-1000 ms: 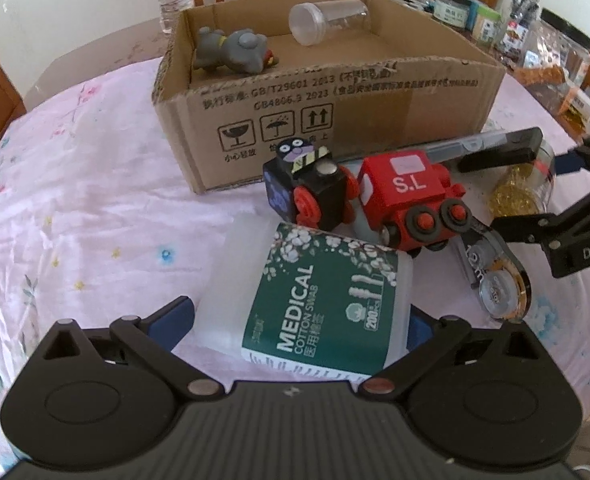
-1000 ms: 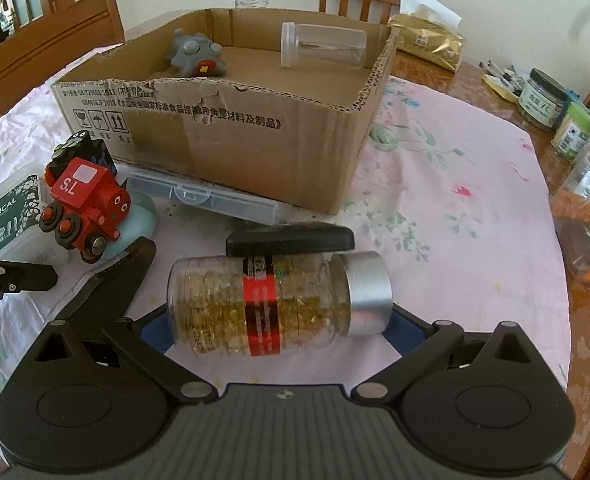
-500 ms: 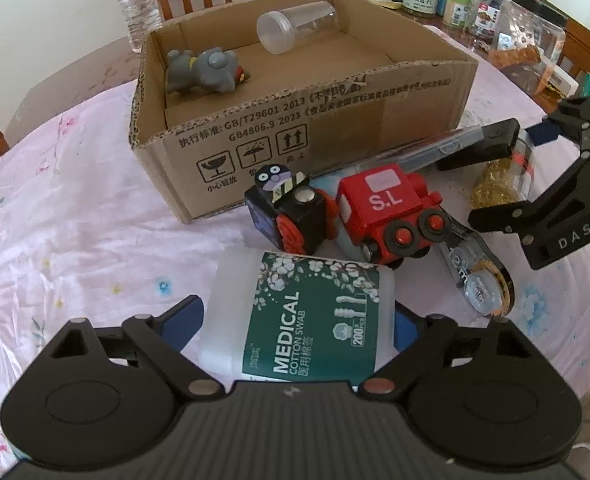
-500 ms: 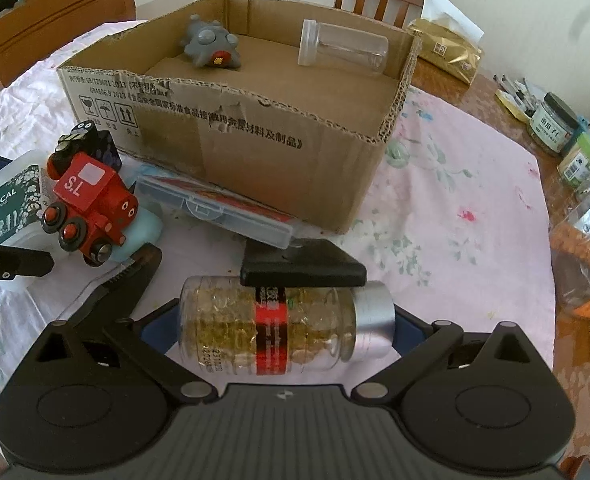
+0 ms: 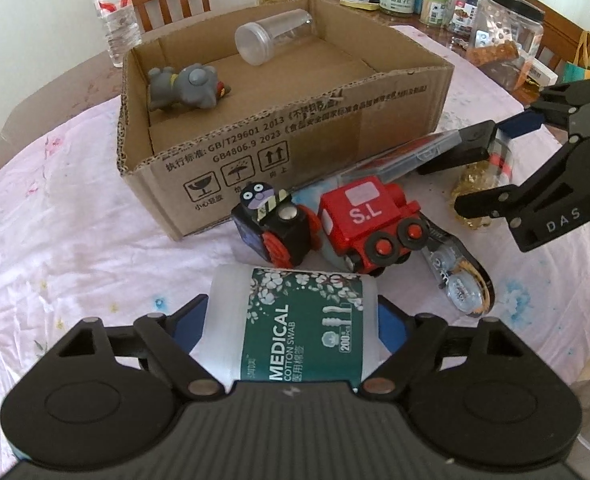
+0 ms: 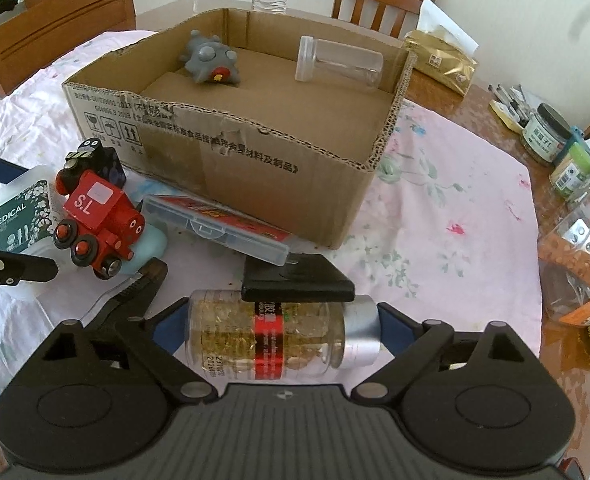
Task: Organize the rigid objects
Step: 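Grasp the white MEDICAL container with the left tool while the right tool grasps the capsule jar, then lower the MEDICAL container into the box with the left tool while the right tool drops the capsule jar in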
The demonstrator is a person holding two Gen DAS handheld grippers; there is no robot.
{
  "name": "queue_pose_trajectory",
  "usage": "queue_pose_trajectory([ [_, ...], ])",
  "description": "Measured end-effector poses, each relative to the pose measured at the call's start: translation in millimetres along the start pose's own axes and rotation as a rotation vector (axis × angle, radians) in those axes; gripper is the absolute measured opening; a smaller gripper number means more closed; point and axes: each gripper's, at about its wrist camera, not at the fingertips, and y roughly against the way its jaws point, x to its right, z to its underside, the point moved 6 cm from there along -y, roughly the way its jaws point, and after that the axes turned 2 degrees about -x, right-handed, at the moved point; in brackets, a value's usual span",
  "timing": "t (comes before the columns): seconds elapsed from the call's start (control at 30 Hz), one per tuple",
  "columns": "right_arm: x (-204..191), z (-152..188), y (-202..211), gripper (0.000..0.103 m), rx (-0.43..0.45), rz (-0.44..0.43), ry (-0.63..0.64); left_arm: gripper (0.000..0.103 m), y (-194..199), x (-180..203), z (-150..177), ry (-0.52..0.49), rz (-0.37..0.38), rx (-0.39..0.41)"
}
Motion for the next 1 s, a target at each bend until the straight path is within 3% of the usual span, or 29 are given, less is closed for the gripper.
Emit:
queue_pose_trajectory([
  [0.33, -2.3, 6.1, 1.6, 0.095, -0.014, 0.019, -0.005, 0.083, 2.7, 1.1, -2.0, -0.017, 0.001, 0.012],
  [0.63, -4.0, 14.9, 11.9, 0.095, -0.062, -0.018, -0.008, 0.083, 13.2, -1.0, 0.2, -0.010, 0.006, 0.008],
  [0.83, -1.9, 18.6, 32.3, 0.095, -0.083, -0.054, -0.005, 0.083, 33.5, -2.5, -2.1, -0.016, 0.017, 0.015],
  [1.0, 3.0, 8.9, 58.5, 0.095, -0.052, -0.087, -0.003, 0.083, 54.7, -3.5, -11.4, -0.022, 0.034, 0.034],
])
